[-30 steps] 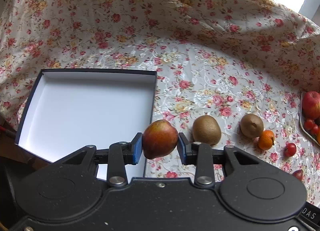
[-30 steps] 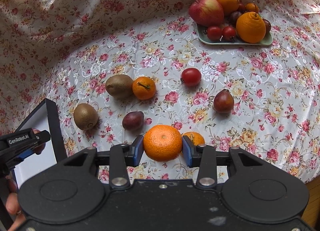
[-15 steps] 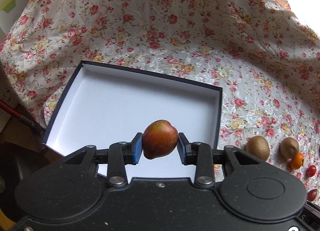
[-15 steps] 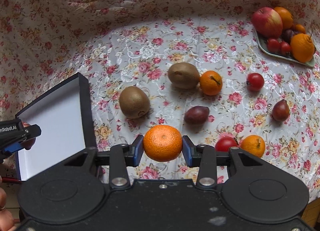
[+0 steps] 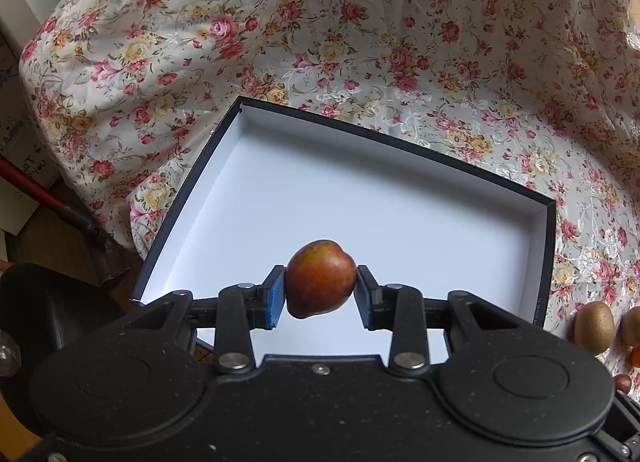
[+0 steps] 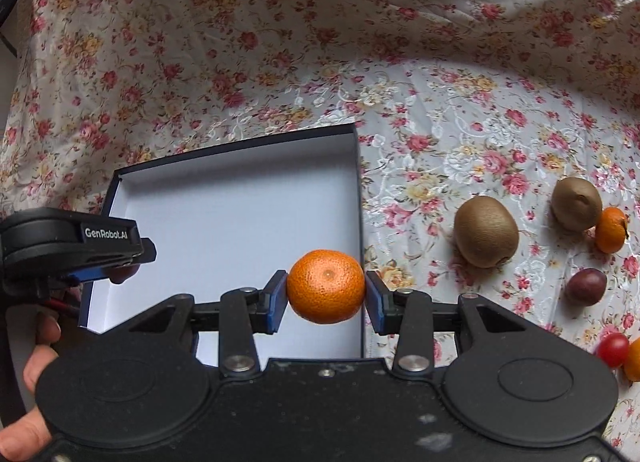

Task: Organize fruits
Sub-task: 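Open both grippers to drop the plum and mandarin into the box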

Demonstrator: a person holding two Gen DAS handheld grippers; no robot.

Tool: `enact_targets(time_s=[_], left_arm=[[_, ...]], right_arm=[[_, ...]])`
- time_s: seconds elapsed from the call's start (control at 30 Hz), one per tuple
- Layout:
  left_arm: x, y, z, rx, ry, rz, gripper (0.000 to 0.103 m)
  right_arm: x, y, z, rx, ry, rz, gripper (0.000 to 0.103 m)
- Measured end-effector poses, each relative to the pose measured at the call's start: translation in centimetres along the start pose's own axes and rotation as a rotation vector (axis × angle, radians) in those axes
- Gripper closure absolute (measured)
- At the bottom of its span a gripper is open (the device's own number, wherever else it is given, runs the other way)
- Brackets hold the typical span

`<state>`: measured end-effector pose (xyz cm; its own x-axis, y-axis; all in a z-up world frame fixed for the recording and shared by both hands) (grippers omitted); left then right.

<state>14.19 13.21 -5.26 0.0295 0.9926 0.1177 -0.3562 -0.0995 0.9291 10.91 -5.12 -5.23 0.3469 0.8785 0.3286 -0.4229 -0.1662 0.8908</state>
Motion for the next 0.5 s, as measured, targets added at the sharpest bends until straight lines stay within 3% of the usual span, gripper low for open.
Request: enact_targets(time_s=[0.2, 0.5], left_arm=[[1.1, 0.1, 0.0, -0.017, -0.004, -0.001, 0.057], [1.0, -0.2, 0.0, 0.003, -0.007, -0.013, 0.054]], right_arm=[[2.4, -1.8, -1.3, 0.012, 0.074, 0.015, 0.059], [2.4, -1.9, -1.7, 0.030, 0.056, 0.026, 0.059]])
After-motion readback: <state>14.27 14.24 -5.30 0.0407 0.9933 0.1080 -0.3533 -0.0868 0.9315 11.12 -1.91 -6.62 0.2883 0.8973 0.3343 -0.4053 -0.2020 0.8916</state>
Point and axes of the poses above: each gripper's, at about its wrist camera, not at the fingertips, and y roughly against the way its jaws point, x to its left, z to its top, the point moved 2 cm from there along -y, roughly the way its jaws point, and after that the axes turned 15 degrees about -y, right-handed, at the moved point
